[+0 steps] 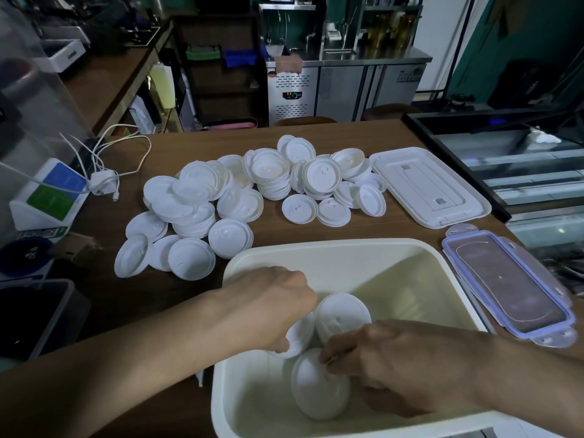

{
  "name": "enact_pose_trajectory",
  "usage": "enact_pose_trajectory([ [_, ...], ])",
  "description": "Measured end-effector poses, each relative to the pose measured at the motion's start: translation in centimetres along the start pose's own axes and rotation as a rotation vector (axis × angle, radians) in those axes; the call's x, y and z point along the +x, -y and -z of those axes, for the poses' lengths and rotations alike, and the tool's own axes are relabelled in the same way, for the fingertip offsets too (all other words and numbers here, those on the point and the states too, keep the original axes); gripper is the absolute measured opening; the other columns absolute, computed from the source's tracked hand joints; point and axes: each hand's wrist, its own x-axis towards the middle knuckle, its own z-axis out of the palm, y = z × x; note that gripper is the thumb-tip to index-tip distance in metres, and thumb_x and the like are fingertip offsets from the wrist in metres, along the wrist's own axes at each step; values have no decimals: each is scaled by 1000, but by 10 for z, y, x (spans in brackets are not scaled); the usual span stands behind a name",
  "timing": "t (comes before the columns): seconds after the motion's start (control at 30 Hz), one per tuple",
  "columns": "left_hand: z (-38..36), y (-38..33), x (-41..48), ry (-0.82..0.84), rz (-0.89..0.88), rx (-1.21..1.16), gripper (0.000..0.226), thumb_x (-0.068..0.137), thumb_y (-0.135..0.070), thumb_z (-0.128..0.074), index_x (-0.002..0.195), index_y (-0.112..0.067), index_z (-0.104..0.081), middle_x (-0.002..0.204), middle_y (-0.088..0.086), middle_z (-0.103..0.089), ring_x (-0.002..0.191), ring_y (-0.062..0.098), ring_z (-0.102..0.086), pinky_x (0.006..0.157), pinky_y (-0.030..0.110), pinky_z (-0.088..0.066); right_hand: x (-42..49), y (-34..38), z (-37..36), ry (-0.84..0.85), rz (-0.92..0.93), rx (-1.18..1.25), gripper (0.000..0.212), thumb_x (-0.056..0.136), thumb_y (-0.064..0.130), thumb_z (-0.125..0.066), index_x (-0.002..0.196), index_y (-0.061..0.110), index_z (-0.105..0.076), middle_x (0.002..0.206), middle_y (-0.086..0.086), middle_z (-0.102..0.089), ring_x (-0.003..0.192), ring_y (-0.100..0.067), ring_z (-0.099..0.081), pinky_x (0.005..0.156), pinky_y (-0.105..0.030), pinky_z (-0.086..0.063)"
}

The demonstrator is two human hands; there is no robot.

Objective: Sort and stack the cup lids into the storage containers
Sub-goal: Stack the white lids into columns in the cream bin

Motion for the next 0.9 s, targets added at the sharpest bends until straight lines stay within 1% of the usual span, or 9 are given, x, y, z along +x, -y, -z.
enact_pose_trajectory([
  [0.17,4,-2,-2,16,38,19,32,84,-38,-76,107,-18,-64,98,-1,-48,82,25,-51,61,34,-35,0,3,2,-28,-11,37,47,97,25,-57,144,18,-58,156,10,-45,139,-5,-43,116,-10,-25],
  [0.27,7,-3,-4,3,35,53,33,84,-42,-73,106,-20,-64,97,-2,-49,82,25,-52,59,35,-31,0,4,3,-21,-13,46,48,97,26,-58,144,18,-57,156,11,-44,139,-4,-44,115,-11,-28],
  [0.37,7,-3,-3,-36,19,104,35,83,-46,-71,107,-21,-65,98,-1,-53,86,28,-58,63,34,-38,-1,4,3,-6,-7,37,48,96,25,-59,144,18,-57,156,12,-44,137,-7,-46,115,-18,-33],
  [0.43,4,-1,0,-34,20,76,35,84,-44,-71,110,-21,-65,94,-1,-49,87,28,-57,64,34,-38,-1,3,3,-9,-1,37,47,97,27,-59,143,19,-58,155,13,-44,138,-6,-45,116,-19,-34],
  [0.5,0,2,2,-24,13,34,33,84,-42,-72,109,-20,-64,90,-3,-42,85,26,-54,64,34,-40,0,2,1,-23,4,40,47,96,28,-59,142,20,-58,155,14,-44,138,-4,-44,115,-10,-27],
  [0.6,-6,5,6,-27,2,-9,30,84,-40,-74,104,-19,-63,86,-4,-40,82,24,-51,68,37,-48,1,1,0,-18,-2,58,46,96,28,-59,141,18,-59,153,12,-47,136,-2,-43,105,0,-15],
  [0.73,-9,7,9,-11,-17,-57,31,86,-40,-76,101,-18,-61,81,-6,-34,86,25,-51,78,45,-55,1,0,0,-11,0,76,45,95,28,-60,139,17,-61,153,11,-48,136,-2,-43,103,3,-13],
  [0.83,-8,8,10,-1,-18,-74,39,87,-42,-79,112,-17,-64,89,-3,-43,94,27,-56,82,45,-56,1,-1,-1,-29,9,75,45,96,30,-60,139,17,-62,154,11,-48,139,0,-39,105,4,-12],
  [0.9,-7,6,8,1,-2,-77,40,87,-43,-80,112,-16,-64,93,-2,-44,93,27,-55,80,44,-55,-1,-3,0,-46,16,57,40,95,30,-60,133,17,-66,151,12,-50,138,1,-40,108,2,-17],
])
